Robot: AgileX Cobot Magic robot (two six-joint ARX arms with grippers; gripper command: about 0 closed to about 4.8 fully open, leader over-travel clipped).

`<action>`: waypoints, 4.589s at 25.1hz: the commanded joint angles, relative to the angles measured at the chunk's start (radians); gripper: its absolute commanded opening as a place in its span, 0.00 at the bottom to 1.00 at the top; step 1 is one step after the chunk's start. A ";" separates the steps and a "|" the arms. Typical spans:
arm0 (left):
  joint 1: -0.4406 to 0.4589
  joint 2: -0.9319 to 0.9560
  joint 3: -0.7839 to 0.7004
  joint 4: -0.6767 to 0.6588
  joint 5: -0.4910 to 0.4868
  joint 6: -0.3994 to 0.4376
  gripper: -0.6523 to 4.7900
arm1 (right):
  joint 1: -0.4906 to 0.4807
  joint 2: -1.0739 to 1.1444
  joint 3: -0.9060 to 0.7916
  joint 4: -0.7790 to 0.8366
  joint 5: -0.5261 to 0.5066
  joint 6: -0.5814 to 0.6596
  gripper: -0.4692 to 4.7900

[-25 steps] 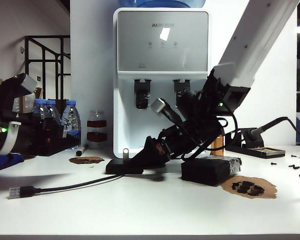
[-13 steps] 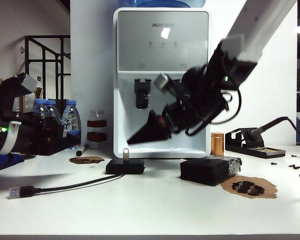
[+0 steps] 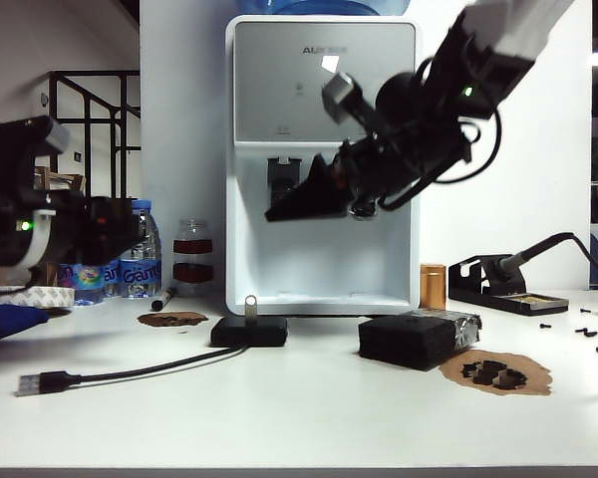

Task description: Take the USB flash drive out of the black sponge and insert it into the slot on top of the black USB adpator box.

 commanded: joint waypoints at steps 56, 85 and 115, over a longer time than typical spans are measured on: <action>0.128 -1.915 -0.490 -1.166 -0.496 0.236 0.11 | -0.267 -2.065 -1.403 0.283 0.836 0.784 0.08; 0.249 -1.915 -0.488 -1.567 -0.246 0.202 0.11 | -0.267 -2.065 -1.514 0.328 0.900 0.787 0.09; 0.249 -1.915 -0.488 -1.567 -0.246 0.202 0.11 | -0.267 -2.065 -1.514 0.196 0.900 0.787 0.09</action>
